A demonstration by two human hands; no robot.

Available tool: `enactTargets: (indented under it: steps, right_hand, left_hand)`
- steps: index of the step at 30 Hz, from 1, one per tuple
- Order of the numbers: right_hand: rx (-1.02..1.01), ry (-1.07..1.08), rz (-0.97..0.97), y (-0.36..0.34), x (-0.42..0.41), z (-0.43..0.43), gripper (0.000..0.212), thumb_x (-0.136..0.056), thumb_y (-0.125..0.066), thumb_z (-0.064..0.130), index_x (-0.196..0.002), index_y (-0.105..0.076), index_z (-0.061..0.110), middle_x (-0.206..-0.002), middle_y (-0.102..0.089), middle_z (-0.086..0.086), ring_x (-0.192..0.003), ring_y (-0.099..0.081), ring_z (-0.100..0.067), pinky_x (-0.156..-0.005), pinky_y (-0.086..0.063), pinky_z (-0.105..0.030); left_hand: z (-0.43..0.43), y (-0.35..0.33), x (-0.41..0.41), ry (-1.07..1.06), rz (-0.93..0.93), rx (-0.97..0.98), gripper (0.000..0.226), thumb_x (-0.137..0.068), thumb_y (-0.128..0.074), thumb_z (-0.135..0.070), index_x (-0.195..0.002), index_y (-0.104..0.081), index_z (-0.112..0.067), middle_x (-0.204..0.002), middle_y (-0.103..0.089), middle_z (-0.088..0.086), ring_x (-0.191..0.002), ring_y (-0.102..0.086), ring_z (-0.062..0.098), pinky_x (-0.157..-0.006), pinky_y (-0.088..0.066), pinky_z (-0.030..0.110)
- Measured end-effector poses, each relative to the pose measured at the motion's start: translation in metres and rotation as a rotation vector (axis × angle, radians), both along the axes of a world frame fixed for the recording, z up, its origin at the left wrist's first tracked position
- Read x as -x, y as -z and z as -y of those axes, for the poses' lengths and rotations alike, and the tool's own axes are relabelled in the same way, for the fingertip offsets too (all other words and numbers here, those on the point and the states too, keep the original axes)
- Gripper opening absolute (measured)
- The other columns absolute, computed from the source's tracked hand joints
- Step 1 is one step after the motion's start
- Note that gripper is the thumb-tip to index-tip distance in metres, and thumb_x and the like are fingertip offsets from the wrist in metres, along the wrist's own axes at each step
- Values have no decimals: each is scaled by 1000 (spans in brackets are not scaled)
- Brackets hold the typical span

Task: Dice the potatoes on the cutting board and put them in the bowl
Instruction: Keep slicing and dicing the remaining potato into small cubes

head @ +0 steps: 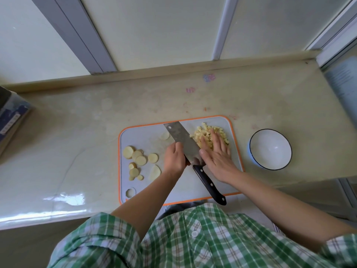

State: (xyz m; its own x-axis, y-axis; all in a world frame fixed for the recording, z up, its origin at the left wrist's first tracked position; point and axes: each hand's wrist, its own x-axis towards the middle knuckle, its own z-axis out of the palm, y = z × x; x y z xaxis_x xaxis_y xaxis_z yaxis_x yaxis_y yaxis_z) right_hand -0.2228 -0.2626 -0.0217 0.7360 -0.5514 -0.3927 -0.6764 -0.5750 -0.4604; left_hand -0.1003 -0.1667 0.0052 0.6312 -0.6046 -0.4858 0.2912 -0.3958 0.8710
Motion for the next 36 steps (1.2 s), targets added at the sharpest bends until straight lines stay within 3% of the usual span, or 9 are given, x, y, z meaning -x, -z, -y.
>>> enactTargets:
  steps: [6, 10, 15, 21, 25, 28, 30, 33, 36]
  right_hand:
    - [-83, -201, 207, -6, -1, -10, 70, -88, 3, 67, -152, -3, 41, -156, 26, 16, -141, 28, -3, -113, 14, -35]
    - [-92, -57, 138, -3, -2, -5, 88, -76, 13, 79, -152, -2, 38, -155, 28, 16, -139, 30, 0, -116, 13, -36]
    - [-73, -235, 251, -15, -20, -4, 66, -93, -5, 57, -153, -8, 32, -159, 6, 20, -143, 18, 2, -108, 19, -16]
    - [5, -90, 105, -9, -26, 3, 83, -85, 5, 66, -154, -2, 22, -161, 3, 11, -143, 22, 0, -113, 12, -27]
    - [-36, -283, 213, -15, -23, -7, 82, -85, 4, 68, -154, -12, 26, -160, 2, 15, -143, 23, 0, -111, 16, -26]
    - [12, -147, 151, -17, -22, -10, 91, -81, 5, 71, -151, -28, 23, -162, 0, 3, -145, 18, -6, -115, 6, -34]
    - [97, -61, 189, -25, -21, -9, 86, -83, -4, 73, -148, -34, 25, -157, -17, -6, -144, -8, -19, -114, -12, -42]
    - [121, -165, 202, -40, -19, -21, 79, -82, -37, 71, -149, -27, 31, -123, -36, -5, -109, -44, -24, -93, -41, -38]
    - [61, -235, 107, -38, -18, -35, 74, -89, -57, 39, -150, -16, 33, -108, -41, -2, -90, -54, -26, -72, -47, -36]
  left_hand:
    - [0, 4, -9, -45, 5, -14, 36, -90, -26, -3, -58, -40, -9, -43, -43, 1, -40, -36, 14, -42, -29, 23]
    - [-4, 8, -12, -57, 13, -57, 34, -91, -28, -7, -58, -35, -12, -47, -38, 2, -40, -35, 14, -45, -27, 27]
    - [-4, 5, -10, 21, 63, -23, 42, -92, -30, -8, -54, -48, -4, -46, -52, 12, -42, -46, 21, -45, -35, 28]
    - [-4, 6, -15, -80, 28, -42, 32, -91, -32, -9, -60, -36, -11, -48, -38, 2, -44, -35, 16, -47, -31, 28]
    - [-8, 7, -23, -119, 63, -63, 29, -88, -33, -11, -60, -35, -12, -53, -37, 4, -47, -33, 17, -46, -27, 27]
    - [-7, 4, -22, -134, 68, -72, 28, -88, -34, -12, -60, -32, -14, -53, -34, 2, -49, -30, 17, -48, -25, 30]
    - [-8, 2, -22, -125, 128, -103, 26, -87, -34, -16, -61, -33, -13, -55, -36, 3, -53, -34, 19, -51, -28, 35]
    - [-7, -2, -22, -100, 187, -153, 26, -89, -34, -15, -65, -40, -9, -58, -46, 9, -56, -43, 21, -54, -34, 35]
    - [-5, -11, -20, -85, 223, -164, 30, -91, -35, -14, -63, -44, -8, -58, -54, 8, -56, -47, 22, -52, -35, 31]
